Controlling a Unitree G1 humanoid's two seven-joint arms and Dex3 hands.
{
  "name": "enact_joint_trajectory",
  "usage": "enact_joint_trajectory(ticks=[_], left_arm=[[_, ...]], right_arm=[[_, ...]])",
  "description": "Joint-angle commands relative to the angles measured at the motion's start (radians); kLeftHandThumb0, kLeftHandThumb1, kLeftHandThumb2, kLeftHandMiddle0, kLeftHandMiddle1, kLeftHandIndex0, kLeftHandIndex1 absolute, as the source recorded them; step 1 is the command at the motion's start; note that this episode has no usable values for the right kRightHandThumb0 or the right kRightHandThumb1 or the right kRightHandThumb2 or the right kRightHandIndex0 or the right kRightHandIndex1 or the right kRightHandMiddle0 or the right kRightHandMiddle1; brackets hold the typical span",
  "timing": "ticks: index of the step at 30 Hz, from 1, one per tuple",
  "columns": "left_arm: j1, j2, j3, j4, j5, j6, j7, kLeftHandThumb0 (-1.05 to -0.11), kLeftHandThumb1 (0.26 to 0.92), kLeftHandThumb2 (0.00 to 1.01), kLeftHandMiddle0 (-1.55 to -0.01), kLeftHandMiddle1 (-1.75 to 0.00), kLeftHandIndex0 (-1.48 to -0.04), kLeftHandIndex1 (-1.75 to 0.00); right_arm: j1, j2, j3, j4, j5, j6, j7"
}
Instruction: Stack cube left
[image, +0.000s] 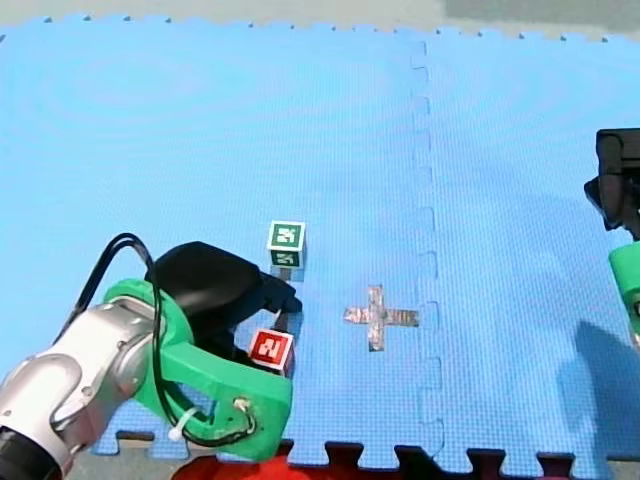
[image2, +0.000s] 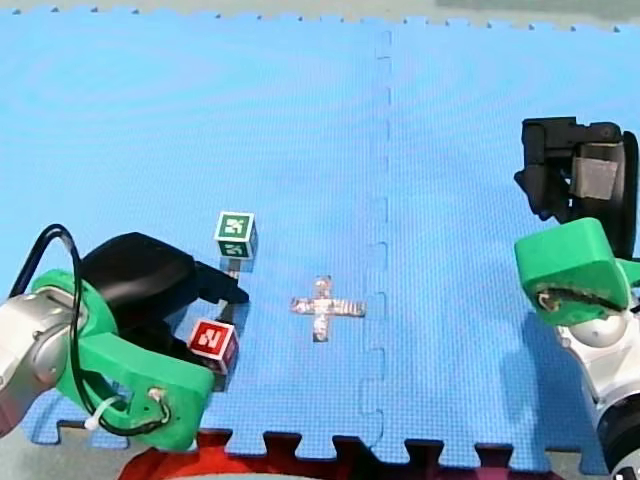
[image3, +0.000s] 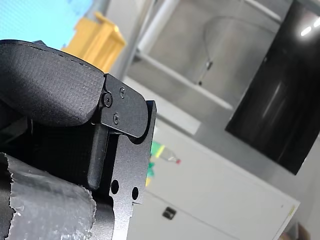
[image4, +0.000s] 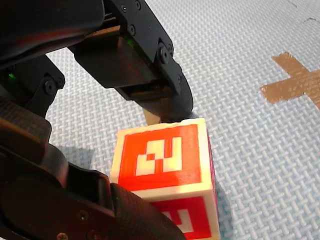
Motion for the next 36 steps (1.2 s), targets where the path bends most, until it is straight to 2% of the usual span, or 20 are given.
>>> enact_joint_trajectory(ticks=[1, 3, 9, 13, 21, 31, 33, 35, 36], left_arm=[[0.001, -0.001, -0.011, 0.015, 0.014, 0.000, 0.010, -0.327, 0.774, 0.02, -0.94, -1.75, -1.32, -0.15], [-0.004, 0.000, -0.014, 0.028, 0.014, -0.013, 0.033, -0.323, 0.794, 0.02, -0.95, -1.75, -1.36, -0.14], [-0.012, 0.010, -0.012, 0.060, 0.009, -0.067, 0.092, -0.383, 0.805, 0.01, -0.96, -1.75, -1.31, -0.06], [-0.009, 0.006, -0.005, 0.077, 0.001, -0.094, 0.139, -0.405, 0.808, 0.01, -0.93, -1.75, -1.30, -0.04], [-0.011, 0.008, -0.009, 0.154, 0.028, -0.184, 0.329, -0.423, 0.815, 0.01, -0.89, -1.74, -1.28, -0.02], [-0.030, -0.004, -0.020, 0.229, 0.038, -0.230, 0.427, -0.429, 0.828, 0.00, -0.88, -1.73, -1.27, -0.01], [-0.025, -0.001, -0.001, 0.193, 0.007, -0.236, 0.402, -0.433, 0.830, 0.00, -0.88, -1.73, -1.27, -0.01], [-0.010, 0.012, 0.031, 0.093, -0.045, -0.220, 0.319, -0.438, 0.832, 0.00, -0.88, -1.73, -1.27, 0.00], [0.005, 0.017, 0.051, 0.004, -0.079, -0.179, 0.241, -0.439, 0.832, 0.00, -0.88, -1.72, -1.27, 0.00]], right_arm=[[0.004, -0.006, -0.005, -0.005, 0.004, 0.001, 0.002], [0.005, -0.006, -0.006, -0.007, 0.005, 0.000, 0.004], [0.011, -0.004, -0.008, -0.015, 0.006, 0.003, 0.007], [0.013, -0.003, -0.008, -0.014, 0.005, 0.002, 0.008], [0.014, -0.001, -0.007, -0.011, -0.001, 0.007, 0.001], [0.011, 0.000, -0.002, 0.005, -0.011, 0.008, -0.007], [0.007, 0.000, 0.002, 0.017, -0.017, 0.008, -0.015], [0.001, 0.000, 0.005, 0.031, -0.021, 0.007, -0.020], [-0.001, 0.000, 0.005, 0.036, -0.022, 0.006, -0.021]])
